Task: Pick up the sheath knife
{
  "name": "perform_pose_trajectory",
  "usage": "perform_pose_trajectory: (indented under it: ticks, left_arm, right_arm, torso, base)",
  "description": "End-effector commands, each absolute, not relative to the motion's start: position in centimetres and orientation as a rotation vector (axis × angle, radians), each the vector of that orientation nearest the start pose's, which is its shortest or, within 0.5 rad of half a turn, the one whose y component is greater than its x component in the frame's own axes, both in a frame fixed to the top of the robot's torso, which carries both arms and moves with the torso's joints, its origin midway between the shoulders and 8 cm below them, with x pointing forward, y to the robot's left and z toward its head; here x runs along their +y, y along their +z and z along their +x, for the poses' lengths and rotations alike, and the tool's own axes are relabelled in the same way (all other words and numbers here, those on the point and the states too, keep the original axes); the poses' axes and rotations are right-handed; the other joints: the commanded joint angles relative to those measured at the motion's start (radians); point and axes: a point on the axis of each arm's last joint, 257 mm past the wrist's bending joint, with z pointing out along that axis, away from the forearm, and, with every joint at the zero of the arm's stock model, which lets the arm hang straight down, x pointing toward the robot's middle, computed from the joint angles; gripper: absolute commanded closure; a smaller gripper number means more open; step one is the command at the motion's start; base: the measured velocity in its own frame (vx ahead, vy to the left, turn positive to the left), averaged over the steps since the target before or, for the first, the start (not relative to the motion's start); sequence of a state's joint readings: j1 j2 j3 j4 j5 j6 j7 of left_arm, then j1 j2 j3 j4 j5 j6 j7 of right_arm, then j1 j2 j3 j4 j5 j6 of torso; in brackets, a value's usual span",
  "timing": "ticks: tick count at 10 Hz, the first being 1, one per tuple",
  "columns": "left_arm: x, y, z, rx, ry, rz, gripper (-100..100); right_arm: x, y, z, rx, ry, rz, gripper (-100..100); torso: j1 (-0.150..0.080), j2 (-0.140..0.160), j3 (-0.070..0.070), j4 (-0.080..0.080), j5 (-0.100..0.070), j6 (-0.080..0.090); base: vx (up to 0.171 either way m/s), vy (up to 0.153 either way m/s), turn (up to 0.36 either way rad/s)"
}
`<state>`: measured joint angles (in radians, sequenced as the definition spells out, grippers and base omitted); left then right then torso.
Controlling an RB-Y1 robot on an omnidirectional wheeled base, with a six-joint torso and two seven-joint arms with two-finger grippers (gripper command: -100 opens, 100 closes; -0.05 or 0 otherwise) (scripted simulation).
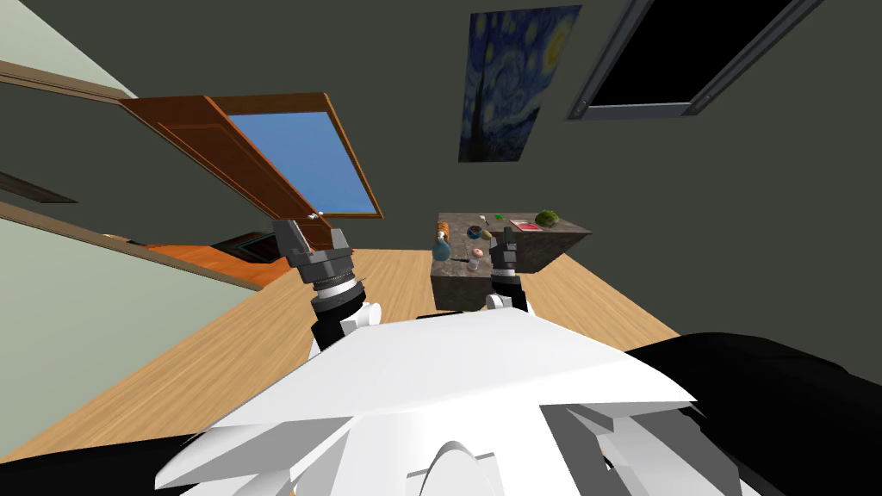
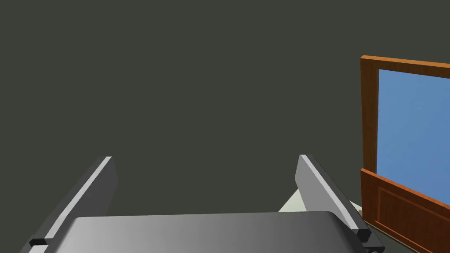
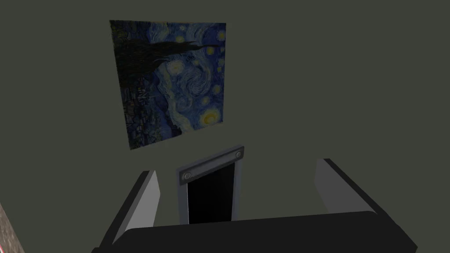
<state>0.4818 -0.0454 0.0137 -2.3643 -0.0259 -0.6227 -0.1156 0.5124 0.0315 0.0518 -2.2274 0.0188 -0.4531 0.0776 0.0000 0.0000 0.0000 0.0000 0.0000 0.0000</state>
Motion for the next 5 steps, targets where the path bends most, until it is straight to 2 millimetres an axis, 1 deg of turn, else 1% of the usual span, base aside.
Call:
perform_pose_trajectory:
  ticks: [1, 2, 3, 5]
  left_arm:
    - [27.4, 8.6, 30.1, 0.456, -1.207, -0.457, 0]
    - [27.4, 8.6, 30.1, 0.456, -1.207, -0.457, 0]
    - [27.4, 8.6, 30.1, 0.456, -1.207, -0.457, 0]
    - [27.4, 8.6, 30.1, 0.456, -1.207, -0.457, 0]
  right_arm:
    - [-26.5, -2.1, 36.2, 0.754, 1.218, 0.699, -100]
    - [-26.6, -2.9, 36.1, 0.798, 1.193, 0.680, -100]
    - [-26.5, -3.0, 36.1, 0.804, 1.193, 0.675, -100]
    - [-26.8, -5.5, 35.8, 0.916, 1.124, 0.632, -100]
  torso:
    - [0.000, 0.000, 0.000, 0.000, 0.000, 0.000]
    - [0.002, 0.001, 0.001, 0.000, 0.000, 0.000]
    - [0.005, 0.003, 0.001, 0.000, 0.001, 0.000]
    - [0.006, 0.003, 0.001, 0.001, 0.001, 0.000]
  base:
    - [-0.017, 0.033, 0.021]
    - [-0.045, 0.090, 0.028]
    - [-0.036, 0.087, -0.001]
    - [-0.031, 0.109, 0.035]
